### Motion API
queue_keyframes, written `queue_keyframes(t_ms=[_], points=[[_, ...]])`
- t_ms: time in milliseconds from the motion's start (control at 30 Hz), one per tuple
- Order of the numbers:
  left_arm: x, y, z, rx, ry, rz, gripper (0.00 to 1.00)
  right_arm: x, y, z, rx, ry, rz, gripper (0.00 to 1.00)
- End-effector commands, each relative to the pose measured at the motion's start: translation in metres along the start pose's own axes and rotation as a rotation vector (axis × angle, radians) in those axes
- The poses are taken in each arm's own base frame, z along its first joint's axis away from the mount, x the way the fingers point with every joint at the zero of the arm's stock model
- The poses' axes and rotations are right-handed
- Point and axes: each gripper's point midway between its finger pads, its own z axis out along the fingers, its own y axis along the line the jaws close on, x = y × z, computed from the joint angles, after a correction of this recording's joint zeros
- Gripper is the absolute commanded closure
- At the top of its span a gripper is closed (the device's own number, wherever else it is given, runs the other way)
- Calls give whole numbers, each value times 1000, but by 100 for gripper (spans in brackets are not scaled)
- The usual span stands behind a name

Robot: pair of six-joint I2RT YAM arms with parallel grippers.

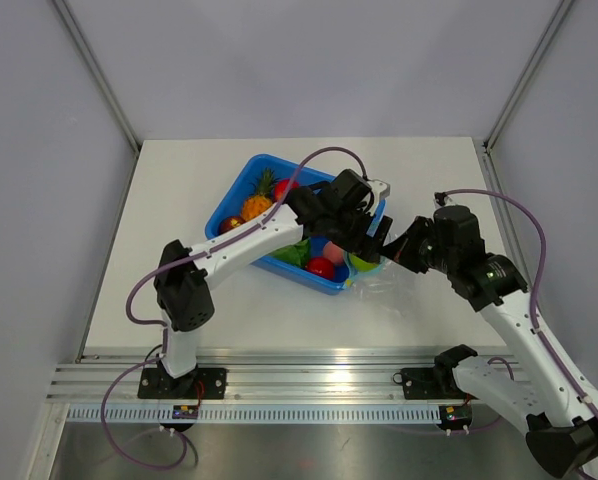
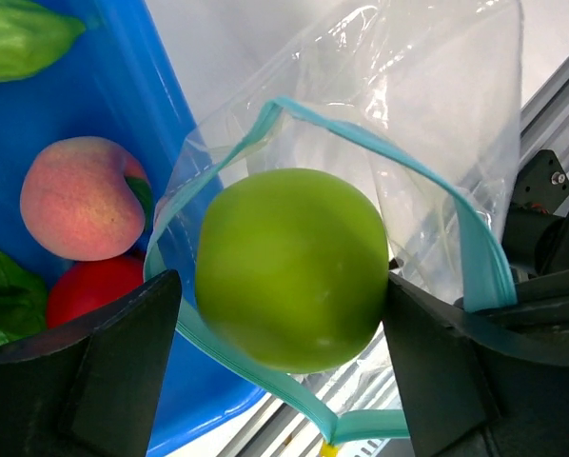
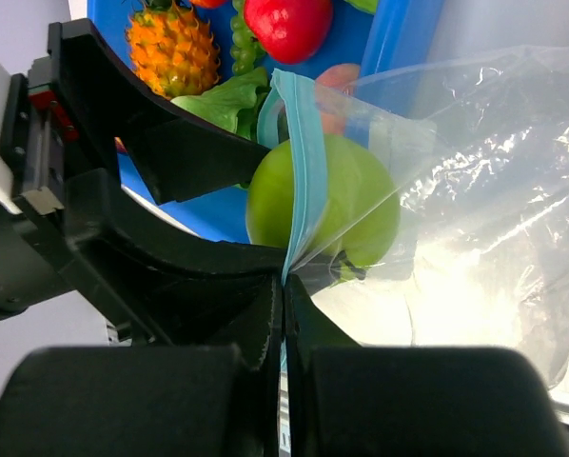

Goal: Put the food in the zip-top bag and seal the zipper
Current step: Place the fake fruit in the zipper food storage bag, then adjust the zipper food storage bag at the center of the board.

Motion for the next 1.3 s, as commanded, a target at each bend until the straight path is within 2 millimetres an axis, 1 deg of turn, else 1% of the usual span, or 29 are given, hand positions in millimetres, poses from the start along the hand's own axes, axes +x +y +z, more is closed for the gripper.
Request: queue_keyframes(t_ms=[0,67,233,267,300,467,533,567,600,633,667,700,733,767,800,833,900,1000,1200,1267], points=[[-10,-32,-40,109,-69,77,9,-3,-1,4,0,-31,20,100],[-12,-35,-50,116,-84,86,6,-2,-3,6,2,-29,24,100],[-13,-37,-68,116,-106,105,5,-2,-4,7,11,-29,22,100],[-13,-39,-78,122,-118,118,5,-2,-5,8,13,-27,23,100],[-13,-39,-78,125,-117,119,5,-2,-5,8,13,-27,23,100],[-10,-44,-94,148,-127,133,5,-1,-6,9,12,-26,32,100],[-8,-39,-97,127,-132,129,8,-2,-4,9,8,-28,31,100],[-9,-38,-102,115,-147,118,18,-1,-5,9,10,-26,29,100],[-8,-25,-100,82,-148,96,23,-3,-4,7,5,-32,26,100],[-9,-19,-98,78,-163,80,30,-3,-3,6,4,-33,26,100],[-12,-14,-103,76,-184,42,44,-3,-2,5,0,-35,24,100],[-5,6,-95,61,-163,-10,50,-3,-2,4,0,-35,24,100],[-11,11,-95,75,-193,-35,55,-3,-2,3,-1,-34,22,100],[-11,18,-93,79,-199,-88,57,-3,-1,1,-3,-36,22,100],[-13,32,-92,73,-210,-131,60,-3,-3,2,2,-35,23,100],[-10,39,-86,75,-208,-154,60,-2,-3,2,0,-33,21,100],[-8,42,-78,94,-194,-194,60,-2,-2,0,-5,-32,21,100],[-6,41,-65,123,-175,-225,58,-1,-3,0,-5,-32,22,100],[-14,32,-51,189,-173,-263,58,-1,-3,-2,-6,-31,22,100],[-14,33,-44,194,-166,-271,59,0,-2,-3,-5,-29,22,100]])
